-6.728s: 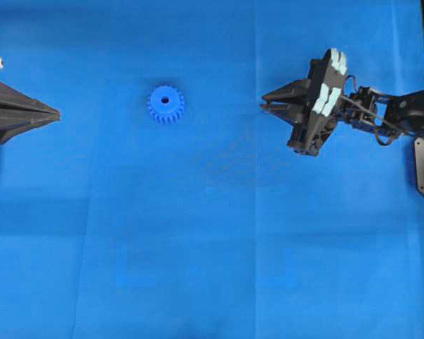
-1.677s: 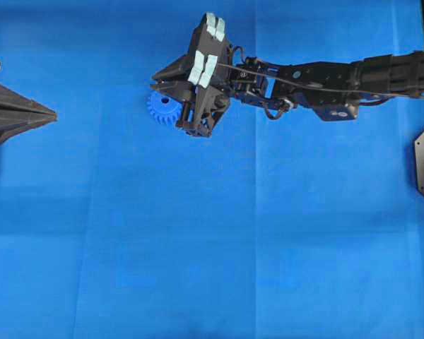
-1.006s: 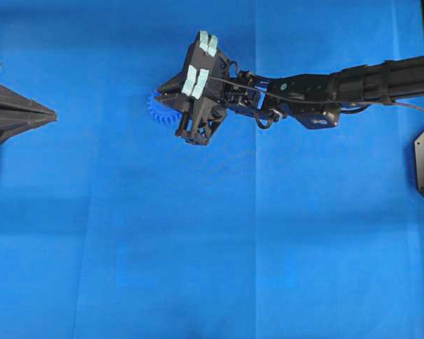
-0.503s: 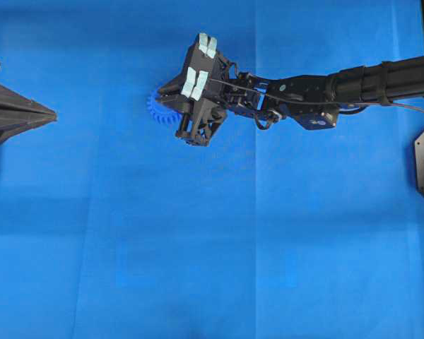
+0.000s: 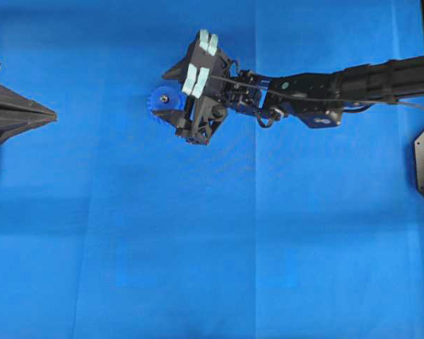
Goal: Insert the shaft placed at a random location into the center hole of the small gear at another random location.
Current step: 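Open the right gripper to release the shaft in the gear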
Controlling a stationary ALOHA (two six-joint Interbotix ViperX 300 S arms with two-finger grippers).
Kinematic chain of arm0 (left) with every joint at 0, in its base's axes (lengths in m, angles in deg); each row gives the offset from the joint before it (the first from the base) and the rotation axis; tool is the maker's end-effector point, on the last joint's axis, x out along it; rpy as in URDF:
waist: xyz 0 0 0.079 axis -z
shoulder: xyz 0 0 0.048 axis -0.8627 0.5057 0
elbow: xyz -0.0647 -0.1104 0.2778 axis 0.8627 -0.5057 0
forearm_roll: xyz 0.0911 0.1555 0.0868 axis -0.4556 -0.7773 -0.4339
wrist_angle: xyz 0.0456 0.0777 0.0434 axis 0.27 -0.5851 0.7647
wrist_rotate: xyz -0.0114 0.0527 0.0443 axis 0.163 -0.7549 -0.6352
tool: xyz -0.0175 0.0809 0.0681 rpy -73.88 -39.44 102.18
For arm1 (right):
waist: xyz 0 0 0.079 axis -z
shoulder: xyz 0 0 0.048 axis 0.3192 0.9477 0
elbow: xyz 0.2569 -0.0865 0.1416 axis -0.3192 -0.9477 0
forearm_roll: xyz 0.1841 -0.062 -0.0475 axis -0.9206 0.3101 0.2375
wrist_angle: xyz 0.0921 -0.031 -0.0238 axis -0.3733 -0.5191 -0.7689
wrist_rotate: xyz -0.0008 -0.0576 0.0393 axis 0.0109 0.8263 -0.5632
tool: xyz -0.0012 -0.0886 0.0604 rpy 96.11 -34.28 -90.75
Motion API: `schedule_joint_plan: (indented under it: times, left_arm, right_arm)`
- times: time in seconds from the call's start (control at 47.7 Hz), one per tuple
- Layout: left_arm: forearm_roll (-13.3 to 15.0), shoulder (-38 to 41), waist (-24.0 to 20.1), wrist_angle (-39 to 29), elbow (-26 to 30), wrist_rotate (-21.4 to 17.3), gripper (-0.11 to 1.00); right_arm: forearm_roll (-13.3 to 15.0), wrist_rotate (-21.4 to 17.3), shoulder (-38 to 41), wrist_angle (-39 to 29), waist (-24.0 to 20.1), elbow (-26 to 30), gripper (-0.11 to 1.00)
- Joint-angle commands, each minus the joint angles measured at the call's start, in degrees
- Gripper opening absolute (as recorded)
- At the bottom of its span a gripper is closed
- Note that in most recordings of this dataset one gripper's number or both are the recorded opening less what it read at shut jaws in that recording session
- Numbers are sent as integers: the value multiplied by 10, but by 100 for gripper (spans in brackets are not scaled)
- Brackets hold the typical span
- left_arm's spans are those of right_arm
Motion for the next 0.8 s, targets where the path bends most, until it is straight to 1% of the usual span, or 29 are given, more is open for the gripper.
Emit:
schedule_joint_plan:
  times: [0.0, 0.063, 0.314, 0.566, 0.692, 0.776]
  left_arm:
    - [-1, 2, 0, 3, 8, 0, 0]
    - [-1, 3, 0, 3, 8, 0, 0]
    - [-1, 1, -1, 3, 8, 1, 0]
    - [-1, -1, -1, 3, 8, 1, 0]
    - [-1, -1, 0, 2, 8, 1, 0]
    - [-1, -1, 0, 1, 8, 1, 0]
  right_arm:
    - [-2, 2, -44, 1, -1, 1, 83]
    - [0, 3, -62, -4, -1, -1, 81]
    - [10, 6, -115, -37, -1, -3, 81]
    - [11, 6, -127, -47, -1, -4, 81]
    - [11, 6, -134, -47, -2, -17, 81]
    - [11, 5, -149, -47, -2, -36, 81]
